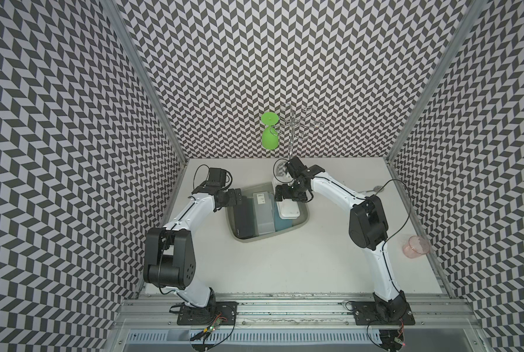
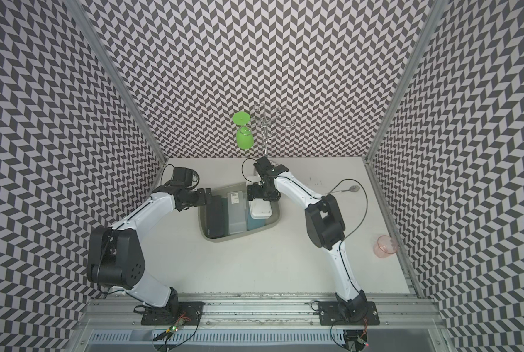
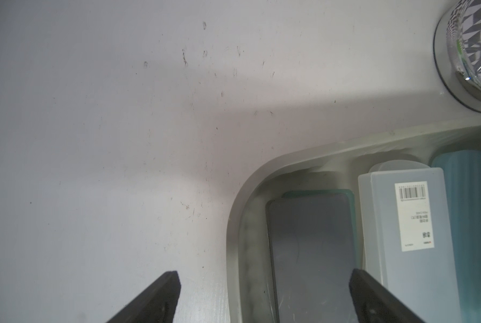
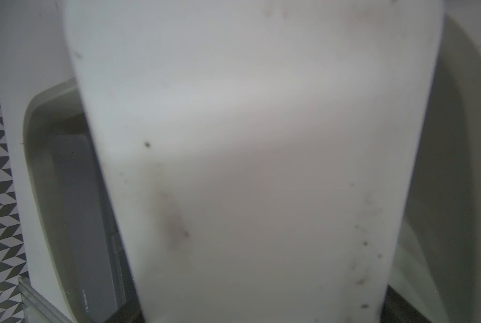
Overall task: Put the pencil case into the storage box
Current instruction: Place the pencil case at the storage box.
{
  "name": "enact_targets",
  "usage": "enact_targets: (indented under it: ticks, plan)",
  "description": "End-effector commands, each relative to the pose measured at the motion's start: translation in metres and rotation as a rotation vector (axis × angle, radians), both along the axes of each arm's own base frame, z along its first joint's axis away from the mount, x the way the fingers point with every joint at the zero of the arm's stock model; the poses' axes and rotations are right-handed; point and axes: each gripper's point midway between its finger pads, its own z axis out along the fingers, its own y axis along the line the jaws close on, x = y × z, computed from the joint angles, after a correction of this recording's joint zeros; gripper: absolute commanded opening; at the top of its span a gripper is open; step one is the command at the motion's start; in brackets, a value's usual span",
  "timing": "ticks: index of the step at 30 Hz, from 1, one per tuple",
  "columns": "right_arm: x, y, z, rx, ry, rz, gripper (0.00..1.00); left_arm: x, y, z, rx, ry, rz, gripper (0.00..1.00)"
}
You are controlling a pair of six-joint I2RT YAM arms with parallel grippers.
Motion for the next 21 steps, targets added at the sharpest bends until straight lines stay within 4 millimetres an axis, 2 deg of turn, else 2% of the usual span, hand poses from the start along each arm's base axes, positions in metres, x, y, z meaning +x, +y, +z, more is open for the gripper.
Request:
enact_targets:
  ticks: [1,4,10,15,21]
  plan:
    - [0.004,0.008,0.000,0.010,-0.023,-0.004,0.89,-0.004,0.001,0.004,0.012,-0.011,-0.003,1.00]
    - [-0.001,0.012,-0.009,0.000,-0.004,0.012,0.90,-0.002,0.000,0.004,0.010,-0.014,-0.008,1.00]
    - [-0.011,0.023,-0.010,0.001,0.004,0.038,0.99,0.002,0.000,0.005,0.010,-0.019,-0.011,1.00]
    - [-0.015,0.026,-0.013,0.001,0.018,0.035,1.00,0.001,-0.001,0.002,0.006,-0.015,-0.012,1.00]
    - [-0.012,0.022,-0.007,-0.012,0.000,0.016,1.00,0.000,0.000,0.001,0.012,-0.016,-0.017,1.00]
